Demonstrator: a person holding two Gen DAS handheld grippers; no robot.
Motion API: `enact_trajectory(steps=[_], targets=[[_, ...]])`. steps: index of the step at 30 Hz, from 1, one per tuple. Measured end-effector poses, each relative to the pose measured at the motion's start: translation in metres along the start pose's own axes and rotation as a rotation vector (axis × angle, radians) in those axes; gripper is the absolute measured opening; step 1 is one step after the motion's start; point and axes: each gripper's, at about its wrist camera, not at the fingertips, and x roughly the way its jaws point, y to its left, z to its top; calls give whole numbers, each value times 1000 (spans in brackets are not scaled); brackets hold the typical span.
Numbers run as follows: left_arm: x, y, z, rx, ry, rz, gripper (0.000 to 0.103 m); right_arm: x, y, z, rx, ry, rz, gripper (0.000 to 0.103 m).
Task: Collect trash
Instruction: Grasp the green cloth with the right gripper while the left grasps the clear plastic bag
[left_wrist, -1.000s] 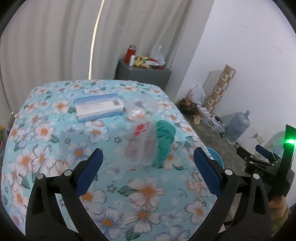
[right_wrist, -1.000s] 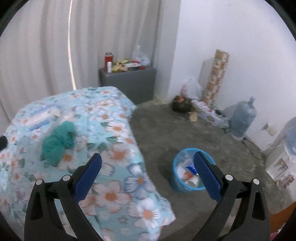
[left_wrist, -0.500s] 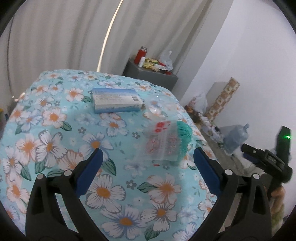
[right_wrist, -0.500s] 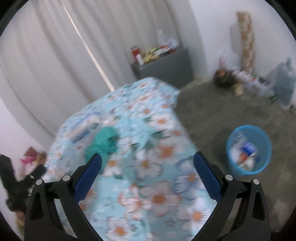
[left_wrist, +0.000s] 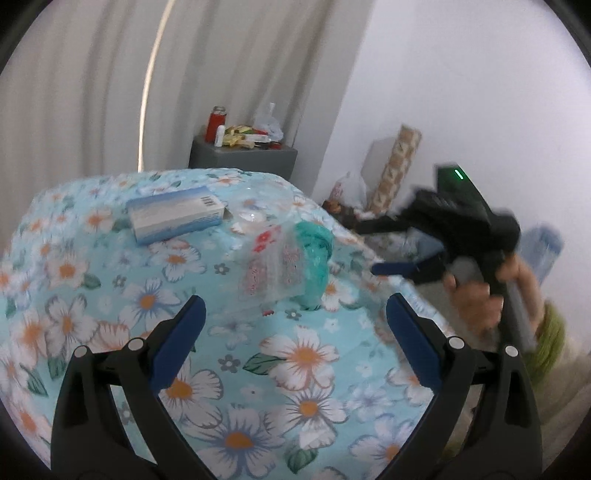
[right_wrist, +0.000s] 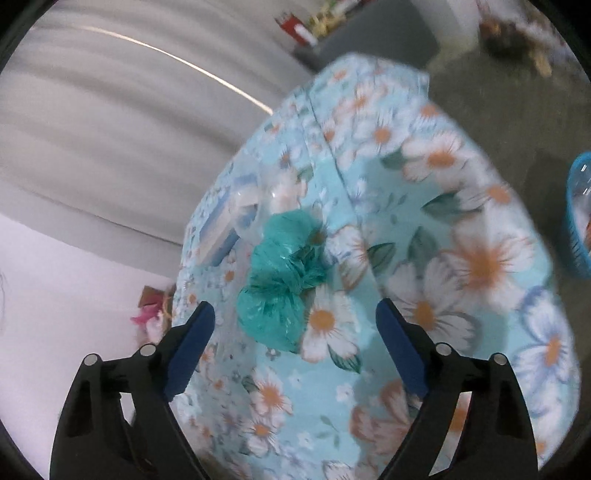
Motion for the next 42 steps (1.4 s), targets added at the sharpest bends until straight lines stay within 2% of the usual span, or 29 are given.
enact_trajectory(steps=[2, 8, 11, 14, 15, 17, 20, 24, 33, 42], targets=[[10, -11, -1, 71, 3, 39, 90, 14, -4, 7, 44, 41, 33, 84], [46, -24, -4, 246, 38, 184, 63, 42, -8, 18, 112, 103, 80, 80], [60, -23, -6, 281, 83, 204, 53, 51, -9, 20, 123, 119, 79, 75], [70, -20, -7, 276, 128, 214, 39, 55, -14, 20, 142, 121, 82, 64], [71, -19, -7, 270, 137, 216, 32, 55, -16, 21, 151, 119, 100, 56], [72, -15, -7, 253, 142, 214, 24, 56, -20, 21, 176, 129, 150, 47], [69, -10, -3, 215, 126, 211, 16, 50, -20, 20, 164, 124, 153, 41], [64, -9, 2, 196, 119, 198, 6, 32, -23, 15, 149, 118, 143, 40], [32, -28, 8, 182, 98, 141, 3, -25, -38, -15, 115, 112, 133, 40], [17, -62, -11, 261, 179, 114, 3, -91, -46, -58, 1, 31, -58, 40]])
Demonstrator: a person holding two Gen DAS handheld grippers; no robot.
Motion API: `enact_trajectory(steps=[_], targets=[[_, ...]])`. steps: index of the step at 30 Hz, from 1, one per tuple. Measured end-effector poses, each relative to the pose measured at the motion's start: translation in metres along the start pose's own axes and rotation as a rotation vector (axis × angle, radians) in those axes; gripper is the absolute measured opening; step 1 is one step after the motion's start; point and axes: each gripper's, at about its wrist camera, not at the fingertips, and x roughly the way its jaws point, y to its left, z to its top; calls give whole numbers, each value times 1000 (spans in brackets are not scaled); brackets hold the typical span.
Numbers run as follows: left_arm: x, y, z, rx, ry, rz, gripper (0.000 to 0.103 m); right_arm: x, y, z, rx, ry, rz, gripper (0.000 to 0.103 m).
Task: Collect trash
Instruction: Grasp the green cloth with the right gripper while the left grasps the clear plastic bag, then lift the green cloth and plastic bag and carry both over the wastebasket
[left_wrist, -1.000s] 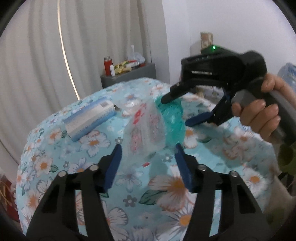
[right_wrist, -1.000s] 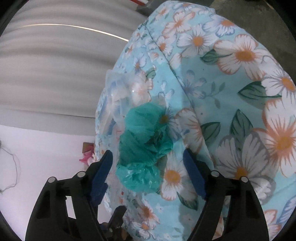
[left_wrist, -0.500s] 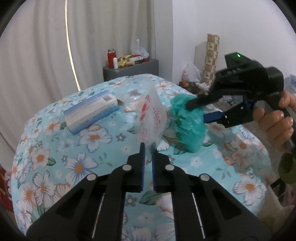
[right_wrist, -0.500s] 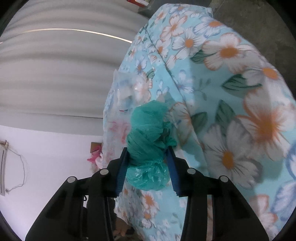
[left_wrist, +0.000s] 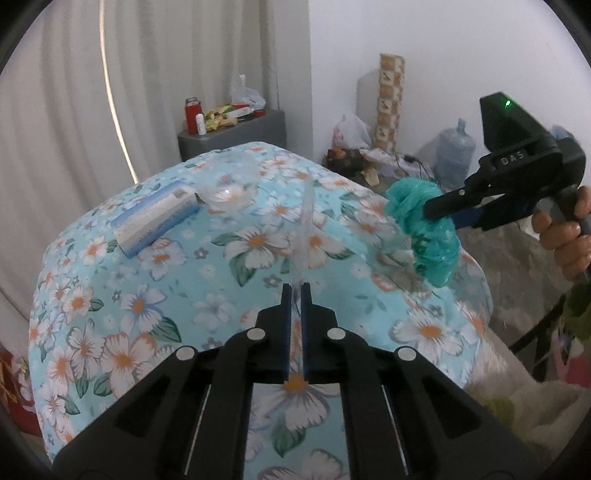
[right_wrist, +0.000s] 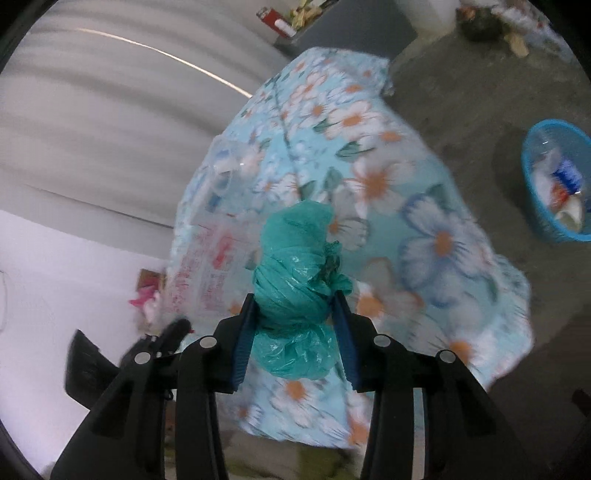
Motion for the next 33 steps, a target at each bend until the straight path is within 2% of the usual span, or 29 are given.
enact_trajectory(steps=[5, 10, 33], targets=[[5, -9, -3, -20, 19, -8, 3, 3, -12, -12, 9, -9, -79, 41], [12, -18, -2, -33, 33, -2, 3, 10, -11, -14, 21, -22, -87, 42], [25, -36, 4, 36, 39, 55, 3, 17, -19, -11, 55, -26, -36, 44]])
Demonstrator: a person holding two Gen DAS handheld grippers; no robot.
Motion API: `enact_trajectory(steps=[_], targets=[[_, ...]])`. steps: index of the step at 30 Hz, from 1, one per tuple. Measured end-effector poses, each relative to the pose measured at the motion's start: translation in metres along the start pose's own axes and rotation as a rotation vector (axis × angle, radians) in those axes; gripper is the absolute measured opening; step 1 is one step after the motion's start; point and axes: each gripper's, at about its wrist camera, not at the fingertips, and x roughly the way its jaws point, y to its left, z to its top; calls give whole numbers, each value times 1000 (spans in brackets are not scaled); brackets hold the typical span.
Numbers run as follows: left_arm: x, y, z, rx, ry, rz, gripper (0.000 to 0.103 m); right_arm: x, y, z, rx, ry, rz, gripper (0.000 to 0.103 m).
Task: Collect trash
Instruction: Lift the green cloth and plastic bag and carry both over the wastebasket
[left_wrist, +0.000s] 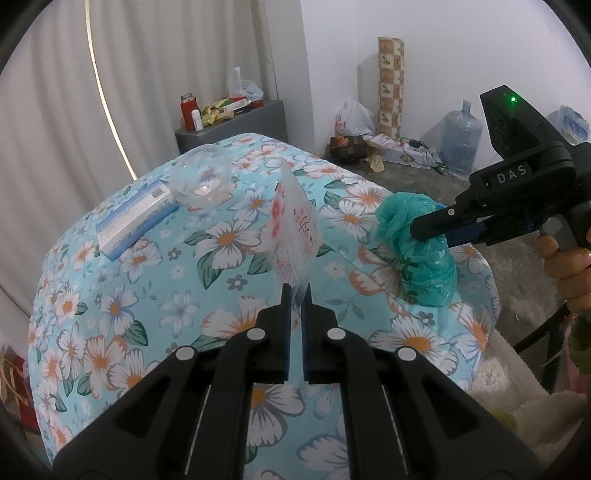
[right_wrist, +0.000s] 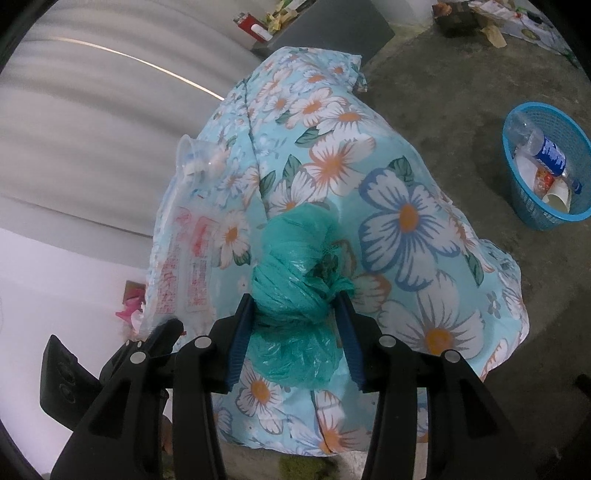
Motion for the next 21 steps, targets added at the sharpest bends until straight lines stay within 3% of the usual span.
enact_trajectory(steps=[21], targets=[[-1, -19, 13, 93, -31, 101, 2, -17, -11, -2, 20, -23, 91, 41]])
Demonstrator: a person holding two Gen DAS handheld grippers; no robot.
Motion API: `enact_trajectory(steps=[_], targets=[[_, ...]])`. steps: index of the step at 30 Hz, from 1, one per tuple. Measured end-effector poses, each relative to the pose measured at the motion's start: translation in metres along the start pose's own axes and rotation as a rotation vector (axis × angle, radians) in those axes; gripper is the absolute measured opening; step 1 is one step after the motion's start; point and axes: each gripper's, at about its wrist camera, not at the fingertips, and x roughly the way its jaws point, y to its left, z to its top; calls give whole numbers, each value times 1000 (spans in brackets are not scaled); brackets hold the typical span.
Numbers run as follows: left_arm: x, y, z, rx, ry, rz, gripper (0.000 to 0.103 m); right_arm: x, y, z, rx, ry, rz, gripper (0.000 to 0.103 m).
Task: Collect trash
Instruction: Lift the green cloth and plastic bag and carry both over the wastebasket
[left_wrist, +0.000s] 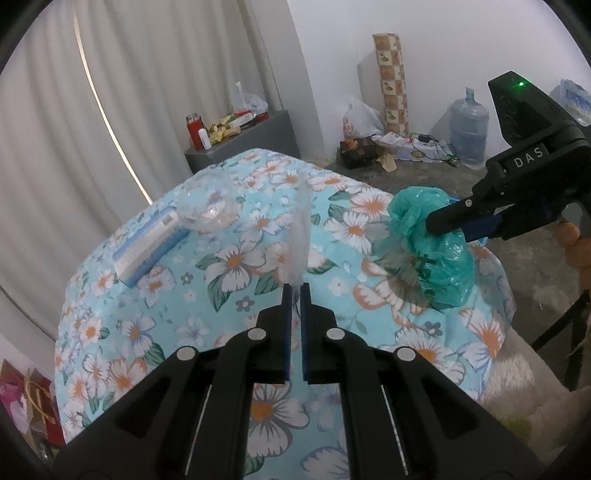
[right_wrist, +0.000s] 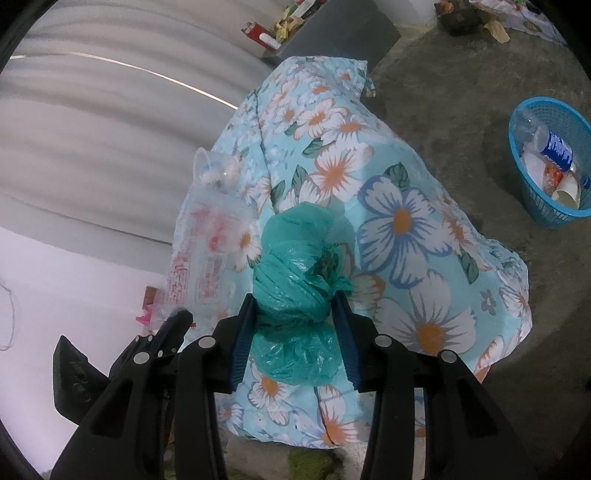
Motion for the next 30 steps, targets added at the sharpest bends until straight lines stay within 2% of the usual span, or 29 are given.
enact_trajectory(steps=[30], targets=[[-13, -5, 24, 23, -53, 32, 2, -13, 1, 0, -3, -22, 29, 41]])
